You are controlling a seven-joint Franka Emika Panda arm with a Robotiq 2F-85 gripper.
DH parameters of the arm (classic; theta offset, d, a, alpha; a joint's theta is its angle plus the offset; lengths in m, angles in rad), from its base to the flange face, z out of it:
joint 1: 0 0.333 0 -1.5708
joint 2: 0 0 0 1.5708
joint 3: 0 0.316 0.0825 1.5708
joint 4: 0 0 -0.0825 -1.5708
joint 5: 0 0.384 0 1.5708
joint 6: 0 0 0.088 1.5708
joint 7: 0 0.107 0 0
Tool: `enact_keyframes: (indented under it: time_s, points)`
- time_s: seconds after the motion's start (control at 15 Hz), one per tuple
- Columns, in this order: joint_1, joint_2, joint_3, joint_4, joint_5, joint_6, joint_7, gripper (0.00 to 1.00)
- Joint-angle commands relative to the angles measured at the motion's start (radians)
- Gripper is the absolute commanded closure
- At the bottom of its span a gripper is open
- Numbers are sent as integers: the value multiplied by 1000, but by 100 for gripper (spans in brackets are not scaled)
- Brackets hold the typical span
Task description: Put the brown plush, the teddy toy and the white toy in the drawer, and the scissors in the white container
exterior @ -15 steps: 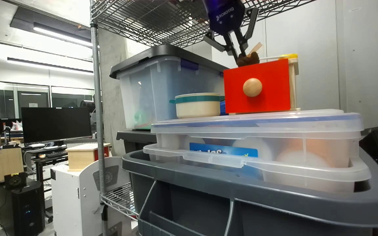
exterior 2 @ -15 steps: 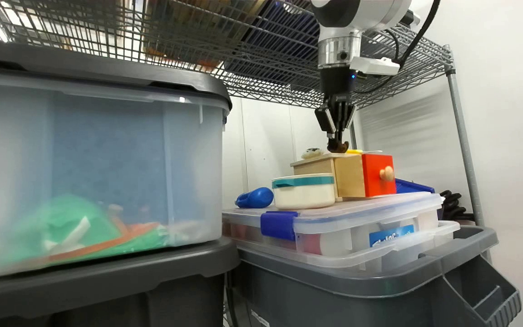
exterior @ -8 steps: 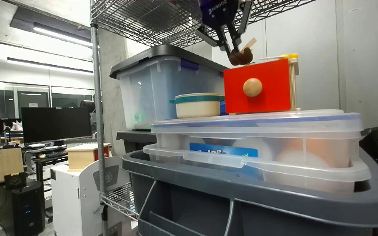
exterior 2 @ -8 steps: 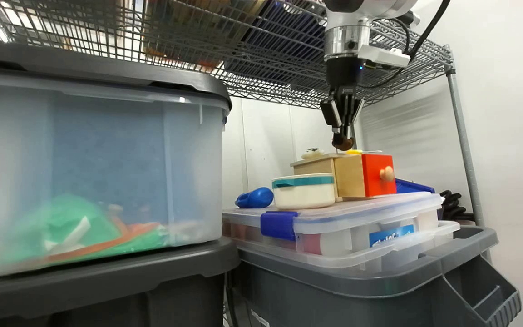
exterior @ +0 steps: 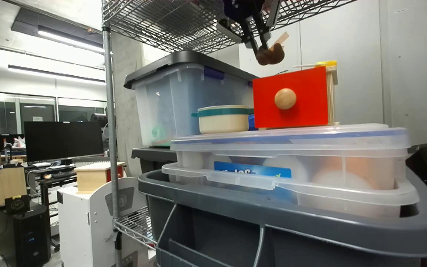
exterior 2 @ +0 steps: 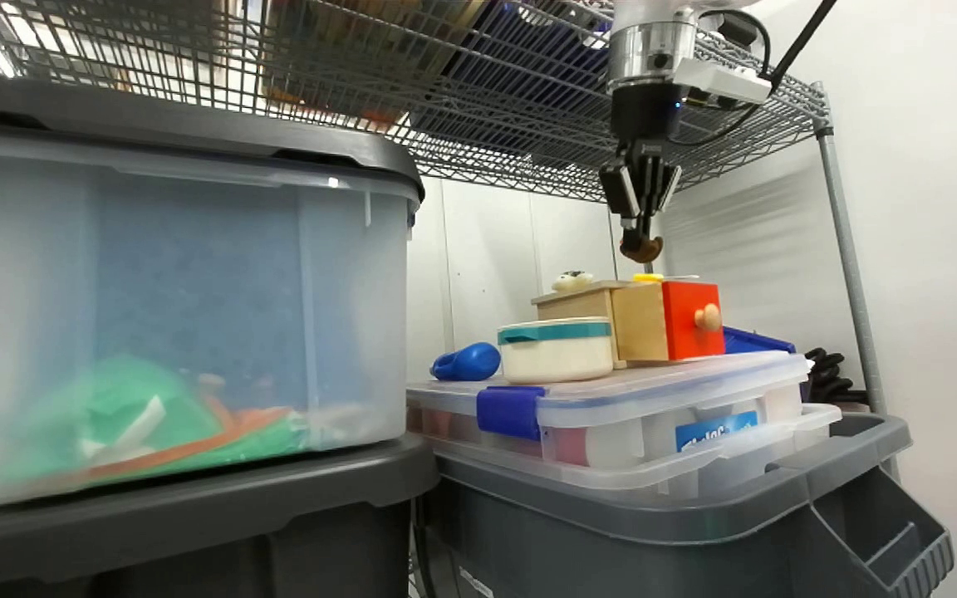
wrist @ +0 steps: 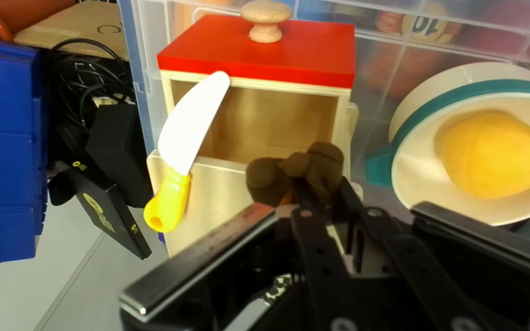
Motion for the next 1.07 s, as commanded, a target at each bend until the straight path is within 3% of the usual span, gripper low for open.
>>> enact_keyframes:
  time_s: [0.0,1.0]
  points:
    - [1,-47,-9,-32,17,-17,-14,96]
    - [-6,-33,-18,-20,-8,-110,2,96]
